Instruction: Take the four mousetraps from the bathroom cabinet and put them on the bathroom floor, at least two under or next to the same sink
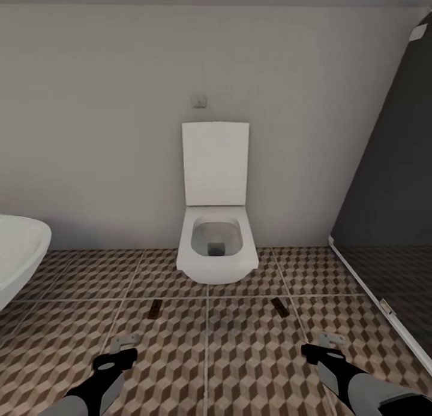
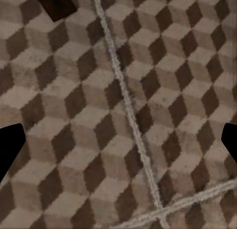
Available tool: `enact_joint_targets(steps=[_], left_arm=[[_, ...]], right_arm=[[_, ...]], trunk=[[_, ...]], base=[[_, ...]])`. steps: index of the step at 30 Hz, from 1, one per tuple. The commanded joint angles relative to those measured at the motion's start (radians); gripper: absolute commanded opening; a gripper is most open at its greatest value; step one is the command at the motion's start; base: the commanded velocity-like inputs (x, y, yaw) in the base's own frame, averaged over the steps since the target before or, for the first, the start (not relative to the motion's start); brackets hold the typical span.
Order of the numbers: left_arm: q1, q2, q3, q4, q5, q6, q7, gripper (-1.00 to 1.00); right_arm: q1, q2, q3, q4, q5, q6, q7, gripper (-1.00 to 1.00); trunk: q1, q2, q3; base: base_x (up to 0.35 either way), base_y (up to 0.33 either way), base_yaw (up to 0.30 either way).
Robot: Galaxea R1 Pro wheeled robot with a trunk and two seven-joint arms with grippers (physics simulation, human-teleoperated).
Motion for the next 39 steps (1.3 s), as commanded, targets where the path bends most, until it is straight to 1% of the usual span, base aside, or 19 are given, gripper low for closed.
enact_joint_targets(steps=[1, 17, 25, 33, 39], left_arm=[[0.0, 0.001, -0.009, 0.006, 0.011, -0.004, 0.004, 1.0], [0.0, 0.014, -0.008, 0.113, 0.02, -0.006, -0.004, 1.0], [0.0, 0.017, -0.007, 0.168, 0.026, -0.005, -0.025, 1.0], [0.001, 0.018, -0.006, 0.191, 0.03, -0.005, -0.038, 1.0], [0.002, 0.026, -0.006, 0.196, 0.031, -0.005, -0.041, 1.0]], right_arm=[[0.0, 0.0, 0.008, 0.002, -0.011, -0.004, -0.002, 1.0], [0.006, -0.014, 0.007, 0.042, -0.015, -0.002, -0.012, 1.0], [0.043, -0.017, 0.007, 0.045, -0.016, 0.003, -0.013, 1.0], [0.081, -0.017, 0.007, 0.045, -0.016, 0.001, -0.014, 1.0], [0.1, -0.017, 0.007, 0.045, -0.016, 0.0, -0.014, 1.0]], trunk=[[-0.001, 0.0, 0.003], [-0.008, 0.004, 0.065], [-0.011, 0.006, 0.096], [-0.015, 0.007, 0.127], [-0.018, 0.009, 0.15]], base=[[0.0, 0.0, 0.0], [0.0, 0.0, 0.0], [0.0, 0.0, 0.0], [0.0, 0.0, 0.0], [0.0, 0.0, 0.0]])
